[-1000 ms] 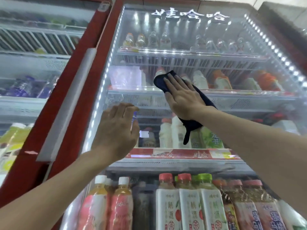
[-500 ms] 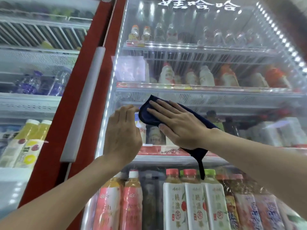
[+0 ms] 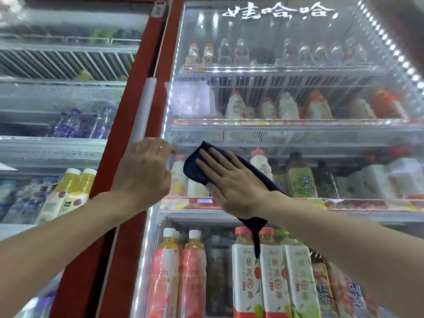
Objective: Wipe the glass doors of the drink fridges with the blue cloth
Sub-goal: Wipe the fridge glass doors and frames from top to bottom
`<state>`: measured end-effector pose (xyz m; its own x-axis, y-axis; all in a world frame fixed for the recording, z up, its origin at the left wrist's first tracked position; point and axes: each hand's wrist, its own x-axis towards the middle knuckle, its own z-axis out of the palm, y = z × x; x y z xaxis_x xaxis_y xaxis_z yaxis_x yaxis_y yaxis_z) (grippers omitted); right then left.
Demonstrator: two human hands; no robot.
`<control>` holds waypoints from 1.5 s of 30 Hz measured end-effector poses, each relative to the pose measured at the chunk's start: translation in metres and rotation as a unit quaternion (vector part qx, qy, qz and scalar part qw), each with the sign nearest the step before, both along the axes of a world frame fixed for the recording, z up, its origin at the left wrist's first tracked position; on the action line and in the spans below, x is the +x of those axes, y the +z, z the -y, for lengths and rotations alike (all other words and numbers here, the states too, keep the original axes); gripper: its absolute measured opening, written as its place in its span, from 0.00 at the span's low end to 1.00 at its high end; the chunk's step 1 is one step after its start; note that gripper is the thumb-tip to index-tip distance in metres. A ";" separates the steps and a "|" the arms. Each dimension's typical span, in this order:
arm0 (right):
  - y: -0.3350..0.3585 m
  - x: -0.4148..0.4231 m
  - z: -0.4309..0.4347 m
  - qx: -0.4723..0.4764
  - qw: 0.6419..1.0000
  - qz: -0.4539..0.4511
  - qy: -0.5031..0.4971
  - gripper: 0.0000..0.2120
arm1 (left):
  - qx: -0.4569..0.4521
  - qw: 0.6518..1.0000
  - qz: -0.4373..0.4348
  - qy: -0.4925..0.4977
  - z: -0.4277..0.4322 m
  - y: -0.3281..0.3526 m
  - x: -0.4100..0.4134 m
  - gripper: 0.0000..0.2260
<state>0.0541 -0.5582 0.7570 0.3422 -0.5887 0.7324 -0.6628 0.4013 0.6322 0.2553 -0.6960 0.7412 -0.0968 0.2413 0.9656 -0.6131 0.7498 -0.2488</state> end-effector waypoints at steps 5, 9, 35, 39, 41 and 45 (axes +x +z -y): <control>0.036 0.001 0.005 -0.014 1.000 -0.020 0.002 0.29 | 0.050 0.998 -0.019 -0.036 0.028 -0.003 0.016 0.31; 0.078 0.026 0.034 -0.122 0.990 0.066 -0.013 0.29 | 0.091 0.981 -0.039 -0.169 0.039 -0.001 0.004 0.42; 0.040 0.092 0.115 -0.123 0.989 0.085 0.012 0.30 | 0.175 0.907 -0.081 -0.374 0.047 -0.034 0.008 0.22; -0.002 0.094 0.117 -0.106 0.991 0.086 0.011 0.32 | 0.176 0.907 -0.075 -0.376 0.045 -0.034 0.010 0.20; -0.024 0.096 0.120 -0.121 0.988 0.100 0.014 0.33 | 0.184 0.905 -0.072 -0.378 0.046 -0.034 0.010 0.18; -0.038 0.104 0.120 -0.108 0.978 0.172 0.052 0.31 | 0.213 0.893 -0.056 -0.392 0.047 -0.035 0.013 0.20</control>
<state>0.1578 -0.6778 0.7191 0.1031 -0.3827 0.9181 -0.8660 0.4196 0.2721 0.2678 -0.7429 0.7062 0.0435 -0.2001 0.9788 0.1379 0.9716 0.1925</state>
